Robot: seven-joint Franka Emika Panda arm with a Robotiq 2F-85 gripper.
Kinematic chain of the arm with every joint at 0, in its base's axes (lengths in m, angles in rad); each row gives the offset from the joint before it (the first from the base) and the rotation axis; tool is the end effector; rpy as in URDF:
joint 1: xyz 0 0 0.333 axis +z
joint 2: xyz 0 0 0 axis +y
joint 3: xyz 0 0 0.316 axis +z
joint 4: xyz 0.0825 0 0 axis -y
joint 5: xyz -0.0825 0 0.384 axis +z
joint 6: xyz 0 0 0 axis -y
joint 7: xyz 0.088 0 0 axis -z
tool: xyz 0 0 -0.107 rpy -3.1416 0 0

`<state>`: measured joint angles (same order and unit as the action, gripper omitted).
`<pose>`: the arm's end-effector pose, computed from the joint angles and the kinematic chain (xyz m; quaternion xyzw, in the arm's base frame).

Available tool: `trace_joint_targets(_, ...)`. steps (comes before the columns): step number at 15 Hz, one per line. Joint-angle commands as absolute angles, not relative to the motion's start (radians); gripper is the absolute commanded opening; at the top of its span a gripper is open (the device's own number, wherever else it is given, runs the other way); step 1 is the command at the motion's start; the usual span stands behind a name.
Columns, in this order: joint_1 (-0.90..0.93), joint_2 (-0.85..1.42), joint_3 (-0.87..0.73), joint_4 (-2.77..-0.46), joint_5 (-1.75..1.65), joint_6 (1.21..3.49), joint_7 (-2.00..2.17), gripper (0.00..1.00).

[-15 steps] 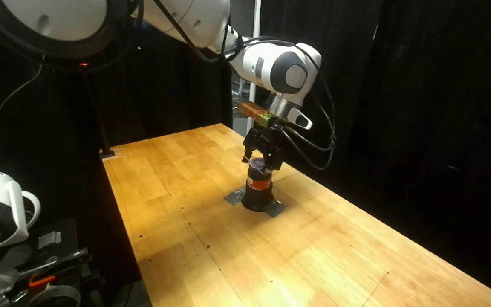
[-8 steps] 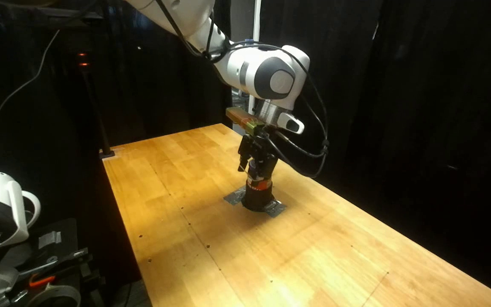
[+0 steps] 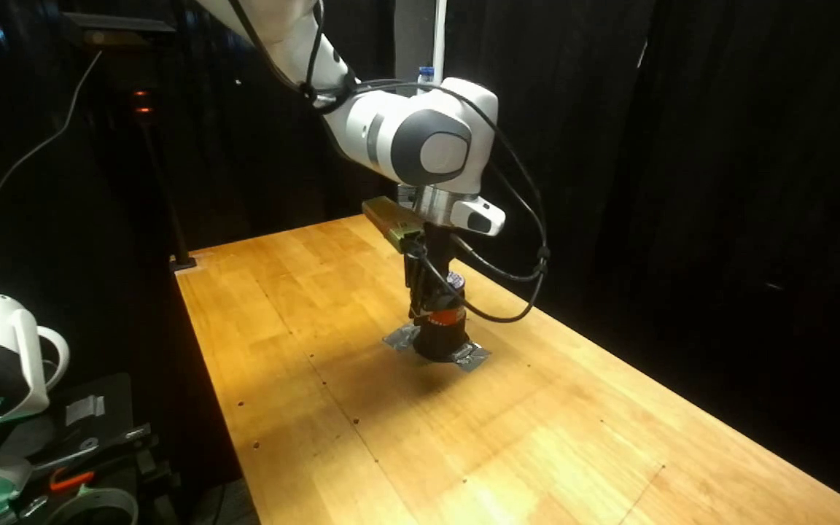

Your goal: Put the rubber band around the brown cup

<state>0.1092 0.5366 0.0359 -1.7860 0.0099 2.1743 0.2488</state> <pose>0.6340 0.0915 0.2418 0.9956 -0.0566 -0.0751 0.0015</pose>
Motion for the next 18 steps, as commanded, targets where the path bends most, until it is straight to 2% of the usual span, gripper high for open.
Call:
trace_joint_targets(1,0.165,0.407,-0.016,-2.031,-0.06,2.441,0.366,0.0)
trace_joint_targets(7,0.32,0.329,-0.193,-2.283,-0.301,2.879,0.638,0.03)
trace_joint_targets(13,0.574,0.34,-0.527,-2.378,-0.564,3.235,0.867,0.01)
trace_joint_targets(15,0.688,0.372,-0.666,-2.385,-0.58,3.337,0.885,0.01)
trace_joint_targets(18,0.806,0.41,-0.791,-2.423,-0.527,3.46,0.845,0.01)
